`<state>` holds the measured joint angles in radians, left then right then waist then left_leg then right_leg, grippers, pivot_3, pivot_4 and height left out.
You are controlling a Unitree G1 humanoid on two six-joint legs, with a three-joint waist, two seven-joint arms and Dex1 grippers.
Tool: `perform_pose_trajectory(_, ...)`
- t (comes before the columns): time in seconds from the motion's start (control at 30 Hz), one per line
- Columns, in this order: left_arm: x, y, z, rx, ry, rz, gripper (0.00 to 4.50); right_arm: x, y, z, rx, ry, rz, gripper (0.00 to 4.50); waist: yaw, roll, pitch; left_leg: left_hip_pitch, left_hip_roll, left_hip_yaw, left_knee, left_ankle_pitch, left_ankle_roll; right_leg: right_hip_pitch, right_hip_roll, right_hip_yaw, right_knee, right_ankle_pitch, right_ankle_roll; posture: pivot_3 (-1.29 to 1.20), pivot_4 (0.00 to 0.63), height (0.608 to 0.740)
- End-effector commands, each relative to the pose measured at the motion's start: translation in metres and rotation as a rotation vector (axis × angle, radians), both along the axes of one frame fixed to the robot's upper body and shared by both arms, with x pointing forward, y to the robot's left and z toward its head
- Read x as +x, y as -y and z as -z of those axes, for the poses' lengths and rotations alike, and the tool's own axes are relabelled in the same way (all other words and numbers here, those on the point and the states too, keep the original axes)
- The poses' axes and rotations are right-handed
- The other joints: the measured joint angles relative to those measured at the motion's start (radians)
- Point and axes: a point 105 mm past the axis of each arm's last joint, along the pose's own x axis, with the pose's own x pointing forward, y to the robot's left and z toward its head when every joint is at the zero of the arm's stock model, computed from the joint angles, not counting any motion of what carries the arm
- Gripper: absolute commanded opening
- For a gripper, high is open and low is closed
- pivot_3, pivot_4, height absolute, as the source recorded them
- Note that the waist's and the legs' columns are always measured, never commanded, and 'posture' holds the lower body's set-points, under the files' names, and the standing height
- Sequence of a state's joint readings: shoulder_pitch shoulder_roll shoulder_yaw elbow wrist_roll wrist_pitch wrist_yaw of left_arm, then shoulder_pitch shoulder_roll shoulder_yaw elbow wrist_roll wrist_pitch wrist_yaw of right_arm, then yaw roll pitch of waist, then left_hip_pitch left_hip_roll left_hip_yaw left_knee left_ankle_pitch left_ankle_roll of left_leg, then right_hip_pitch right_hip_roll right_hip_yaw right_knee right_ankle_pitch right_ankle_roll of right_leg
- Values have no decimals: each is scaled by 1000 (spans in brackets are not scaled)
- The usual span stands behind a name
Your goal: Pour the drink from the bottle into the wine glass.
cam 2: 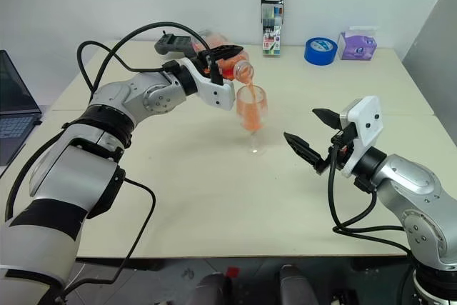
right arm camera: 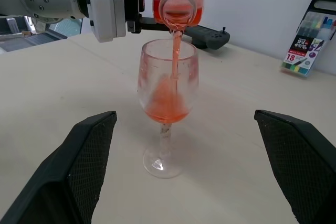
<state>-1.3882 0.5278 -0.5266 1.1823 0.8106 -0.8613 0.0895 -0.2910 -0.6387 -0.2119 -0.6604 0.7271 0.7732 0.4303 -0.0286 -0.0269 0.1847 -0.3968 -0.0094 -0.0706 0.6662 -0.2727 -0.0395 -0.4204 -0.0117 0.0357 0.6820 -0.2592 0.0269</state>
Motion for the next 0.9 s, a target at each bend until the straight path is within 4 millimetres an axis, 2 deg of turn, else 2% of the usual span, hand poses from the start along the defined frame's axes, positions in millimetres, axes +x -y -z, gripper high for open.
perform_pose_trajectory(0.03, -3, -1, -28, -18, 79, 5, 1820, -2, -2, -10, 5, 52, -6, 4500, 0, 0, 0, 0, 0, 0, 0, 0, 0, 0, 0, 0, 0, 0, 0, 0, 150, 740)
perform_pose_trajectory(0.9, -6, -3, -32, -16, 98, 21, 1818, 1, -6, -9, 4, 58, -28, 4500, 0, 0, 0, 0, 0, 0, 1, 0, 0, 0, 0, 0, 1, 0, 0, 0, 150, 740)
